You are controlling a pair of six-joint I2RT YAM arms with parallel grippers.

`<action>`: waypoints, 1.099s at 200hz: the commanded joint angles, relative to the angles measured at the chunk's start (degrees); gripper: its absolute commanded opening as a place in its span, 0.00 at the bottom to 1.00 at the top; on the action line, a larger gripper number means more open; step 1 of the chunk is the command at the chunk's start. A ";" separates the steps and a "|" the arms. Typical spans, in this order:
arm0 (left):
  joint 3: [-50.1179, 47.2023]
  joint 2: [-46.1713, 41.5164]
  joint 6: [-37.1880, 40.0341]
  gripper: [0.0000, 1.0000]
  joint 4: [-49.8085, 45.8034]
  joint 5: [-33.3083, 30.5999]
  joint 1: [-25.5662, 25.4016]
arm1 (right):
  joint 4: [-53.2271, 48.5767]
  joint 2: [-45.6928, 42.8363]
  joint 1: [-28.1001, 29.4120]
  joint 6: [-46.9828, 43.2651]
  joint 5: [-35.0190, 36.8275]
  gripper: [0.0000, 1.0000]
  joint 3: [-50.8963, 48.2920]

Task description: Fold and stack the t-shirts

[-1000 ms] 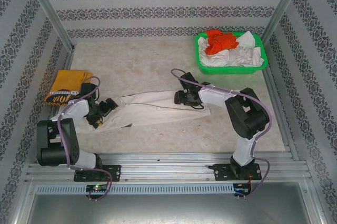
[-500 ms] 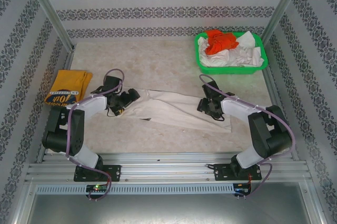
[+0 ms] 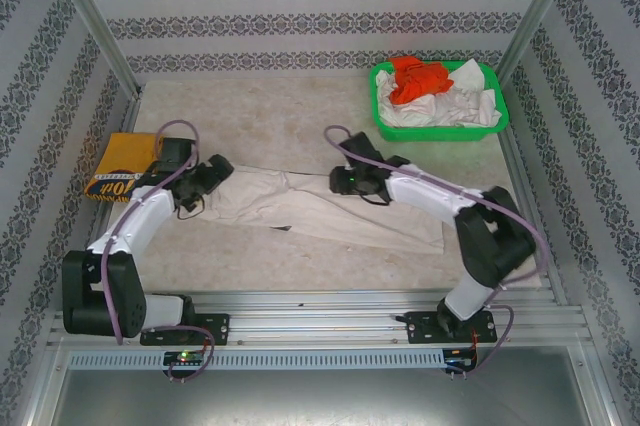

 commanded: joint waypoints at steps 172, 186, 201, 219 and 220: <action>10.14 13.73 11.05 0.66 -5.00 2.79 -4.22 | 1.57 4.51 8.37 -2.04 -12.90 0.26 3.27; 11.50 15.70 11.23 0.60 -5.00 4.78 -4.21 | 3.74 4.85 8.08 -0.49 -13.09 0.31 3.81; 12.17 17.49 11.05 0.55 -4.51 5.40 -4.23 | 5.93 5.58 7.55 1.71 -13.44 0.32 4.06; 13.34 20.09 11.23 0.50 -3.26 5.18 -4.17 | 8.32 6.05 6.68 4.32 -12.73 0.32 3.40; 13.44 20.22 11.23 0.50 -3.25 5.21 -4.15 | 8.38 6.09 6.62 4.43 -12.65 0.32 3.30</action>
